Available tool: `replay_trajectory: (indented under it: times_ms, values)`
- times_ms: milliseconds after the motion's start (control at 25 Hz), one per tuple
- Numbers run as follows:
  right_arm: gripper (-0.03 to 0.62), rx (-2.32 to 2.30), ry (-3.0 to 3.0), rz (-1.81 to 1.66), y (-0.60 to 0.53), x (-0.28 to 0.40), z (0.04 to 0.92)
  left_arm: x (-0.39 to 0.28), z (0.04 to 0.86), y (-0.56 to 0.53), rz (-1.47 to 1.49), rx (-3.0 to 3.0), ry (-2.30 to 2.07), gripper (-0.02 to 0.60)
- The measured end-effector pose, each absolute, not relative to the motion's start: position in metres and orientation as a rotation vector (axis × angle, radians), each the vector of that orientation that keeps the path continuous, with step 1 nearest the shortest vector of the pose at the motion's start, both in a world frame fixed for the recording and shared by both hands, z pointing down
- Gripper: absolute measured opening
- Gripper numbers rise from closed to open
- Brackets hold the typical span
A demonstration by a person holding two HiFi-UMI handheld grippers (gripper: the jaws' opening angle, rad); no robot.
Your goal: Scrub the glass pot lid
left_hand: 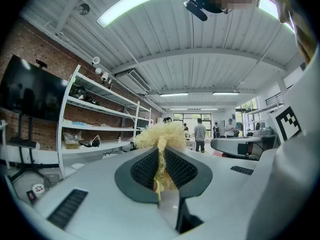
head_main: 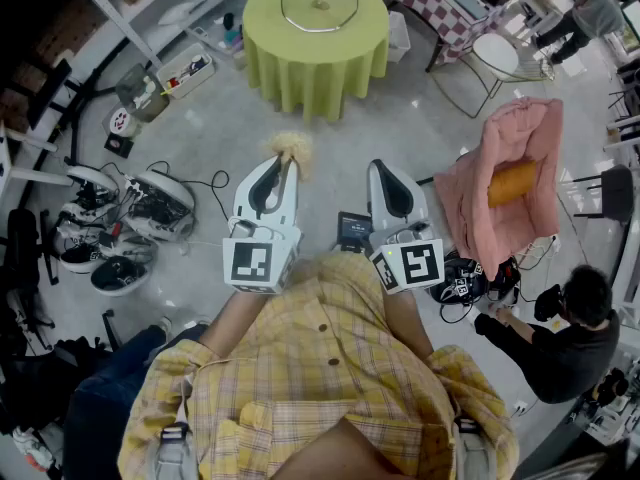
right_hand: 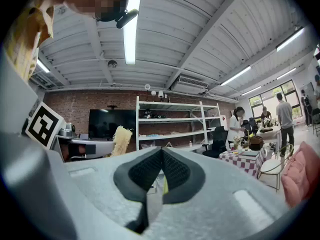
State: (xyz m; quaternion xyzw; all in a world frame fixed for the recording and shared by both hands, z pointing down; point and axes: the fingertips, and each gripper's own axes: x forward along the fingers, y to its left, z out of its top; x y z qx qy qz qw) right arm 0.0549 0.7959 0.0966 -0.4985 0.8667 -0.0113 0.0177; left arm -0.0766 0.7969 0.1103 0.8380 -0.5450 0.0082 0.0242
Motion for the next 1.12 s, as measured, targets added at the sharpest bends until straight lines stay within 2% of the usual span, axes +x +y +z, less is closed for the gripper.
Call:
replay_trajectory:
  times_ms: [360, 1120]
  values:
    - [-0.003, -1.531, 2.692, -0.039, 0.799, 0.062, 0.097, -0.069, 0.11, 0.8, 0.025, 2.592, -1.696, 0.041]
    - [-0.003, -1.397, 2.76, -0.04, 0.777, 0.143, 0.098, 0.013, 0.112, 0.78, -0.012, 2.494, -1.788, 0.041]
